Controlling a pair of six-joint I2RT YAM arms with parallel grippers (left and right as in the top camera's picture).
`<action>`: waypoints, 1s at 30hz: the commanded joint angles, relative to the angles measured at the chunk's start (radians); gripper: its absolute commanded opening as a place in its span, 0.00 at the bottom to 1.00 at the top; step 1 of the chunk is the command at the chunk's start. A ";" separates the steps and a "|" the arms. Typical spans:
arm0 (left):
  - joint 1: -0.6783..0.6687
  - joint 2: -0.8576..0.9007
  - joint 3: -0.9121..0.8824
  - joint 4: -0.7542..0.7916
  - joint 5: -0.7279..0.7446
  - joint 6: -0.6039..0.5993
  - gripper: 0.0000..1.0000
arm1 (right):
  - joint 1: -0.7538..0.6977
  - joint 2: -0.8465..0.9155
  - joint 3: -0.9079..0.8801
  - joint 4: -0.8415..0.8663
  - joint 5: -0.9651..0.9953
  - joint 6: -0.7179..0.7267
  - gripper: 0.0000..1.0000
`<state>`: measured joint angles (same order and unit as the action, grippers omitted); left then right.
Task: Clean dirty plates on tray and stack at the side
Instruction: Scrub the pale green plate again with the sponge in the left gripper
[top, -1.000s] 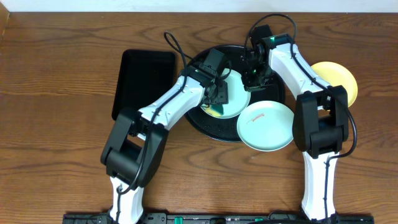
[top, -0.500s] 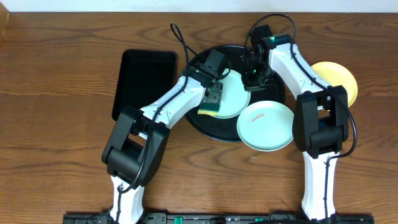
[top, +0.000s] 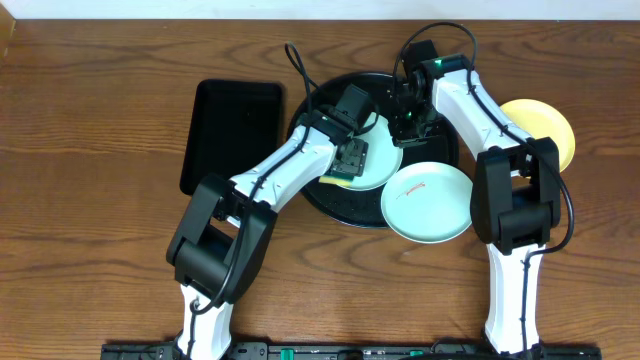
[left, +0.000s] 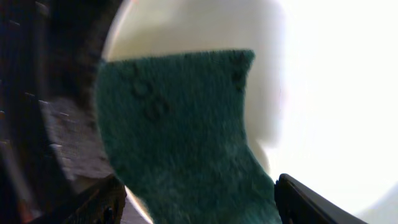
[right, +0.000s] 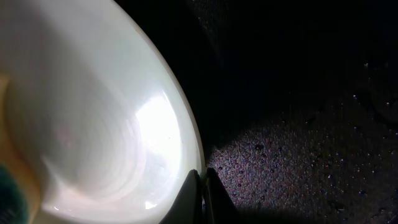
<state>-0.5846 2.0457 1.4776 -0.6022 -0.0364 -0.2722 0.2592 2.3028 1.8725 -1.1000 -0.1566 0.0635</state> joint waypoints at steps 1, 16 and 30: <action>-0.004 -0.023 0.015 -0.005 0.055 -0.055 0.77 | -0.009 -0.043 -0.003 -0.005 0.018 -0.010 0.01; -0.006 -0.020 0.015 0.068 -0.080 -0.055 0.76 | -0.009 -0.043 -0.003 -0.011 0.018 -0.010 0.01; -0.008 -0.025 0.022 0.189 -0.014 0.061 0.76 | -0.009 -0.043 -0.003 -0.014 0.018 -0.010 0.01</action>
<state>-0.5900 2.0457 1.4776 -0.4110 -0.0139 -0.2871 0.2592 2.3028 1.8725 -1.1065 -0.1566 0.0635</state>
